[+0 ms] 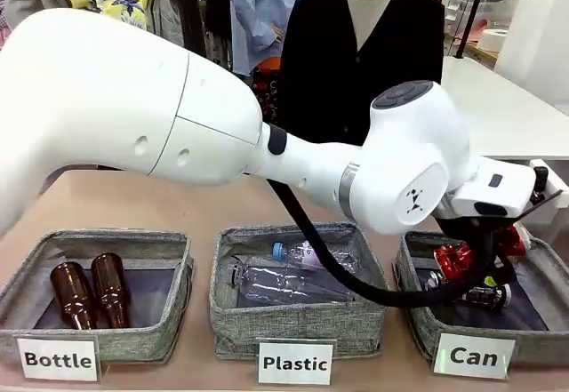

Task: Sort the can waste into the basket.
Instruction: Pick up the can waste from the table and place it in the right Fabric basket.

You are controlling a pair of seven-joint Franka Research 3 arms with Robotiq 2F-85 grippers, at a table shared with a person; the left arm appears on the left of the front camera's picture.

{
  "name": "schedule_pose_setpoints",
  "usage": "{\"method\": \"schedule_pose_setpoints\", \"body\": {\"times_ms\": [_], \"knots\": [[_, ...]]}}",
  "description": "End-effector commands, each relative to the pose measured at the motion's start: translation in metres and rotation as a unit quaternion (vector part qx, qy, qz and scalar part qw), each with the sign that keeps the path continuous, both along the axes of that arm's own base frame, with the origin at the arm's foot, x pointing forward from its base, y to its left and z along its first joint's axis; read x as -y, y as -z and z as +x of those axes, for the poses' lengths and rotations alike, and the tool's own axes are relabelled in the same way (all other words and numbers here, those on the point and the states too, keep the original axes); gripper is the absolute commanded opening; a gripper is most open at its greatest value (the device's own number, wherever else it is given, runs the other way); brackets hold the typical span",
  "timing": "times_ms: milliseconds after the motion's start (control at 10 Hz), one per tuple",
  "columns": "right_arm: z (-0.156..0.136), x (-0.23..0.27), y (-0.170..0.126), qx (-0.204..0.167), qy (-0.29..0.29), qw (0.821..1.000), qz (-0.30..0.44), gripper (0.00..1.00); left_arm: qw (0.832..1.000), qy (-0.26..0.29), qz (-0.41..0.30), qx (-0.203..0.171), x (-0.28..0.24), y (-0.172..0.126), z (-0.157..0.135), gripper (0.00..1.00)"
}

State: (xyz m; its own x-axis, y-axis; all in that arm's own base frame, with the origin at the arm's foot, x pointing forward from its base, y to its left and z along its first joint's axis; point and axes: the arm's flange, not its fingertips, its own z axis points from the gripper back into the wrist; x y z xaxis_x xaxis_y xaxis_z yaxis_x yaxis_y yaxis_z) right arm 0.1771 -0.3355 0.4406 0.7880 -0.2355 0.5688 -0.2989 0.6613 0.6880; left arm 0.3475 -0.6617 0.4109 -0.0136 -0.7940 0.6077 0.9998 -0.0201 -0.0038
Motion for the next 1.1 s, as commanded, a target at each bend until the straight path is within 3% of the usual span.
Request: {"method": "schedule_pose_setpoints", "body": {"times_ms": [0,300,400,600,700,800,1000], "knots": [[-0.006,-0.001,-0.003,-0.01,0.004,1.0,0.0,1.0,1.0,-0.009,0.009,0.001,0.014,-0.008,0.008,0.0],[-0.006,-0.001,-0.003,-0.01,0.004,1.0,0.0,1.0,1.0,-0.002,0.016,0.005,0.004,-0.012,0.01,0.9],[-0.006,-0.001,-0.003,-0.01,0.004,1.0,0.0,1.0,1.0,-0.003,0.02,0.001,0.001,-0.013,0.008,1.0],[-0.006,-0.001,-0.003,-0.01,0.004,1.0,0.0,1.0,1.0,-0.002,0.003,0.009,-0.012,-0.019,0.001,1.0],[-0.006,-0.001,-0.003,-0.01,0.004,1.0,0.0,1.0,1.0,0.001,-0.006,0.005,-0.02,-0.023,-0.003,0.93],[-0.006,-0.001,-0.003,-0.01,0.004,1.0,0.0,1.0,1.0,0.003,-0.01,0.006,-0.029,-0.025,-0.007,1.0],[-0.006,-0.001,-0.003,-0.01,0.004,1.0,0.0,1.0,1.0,0.004,-0.011,0.003,-0.038,-0.029,-0.008,1.0]]}}
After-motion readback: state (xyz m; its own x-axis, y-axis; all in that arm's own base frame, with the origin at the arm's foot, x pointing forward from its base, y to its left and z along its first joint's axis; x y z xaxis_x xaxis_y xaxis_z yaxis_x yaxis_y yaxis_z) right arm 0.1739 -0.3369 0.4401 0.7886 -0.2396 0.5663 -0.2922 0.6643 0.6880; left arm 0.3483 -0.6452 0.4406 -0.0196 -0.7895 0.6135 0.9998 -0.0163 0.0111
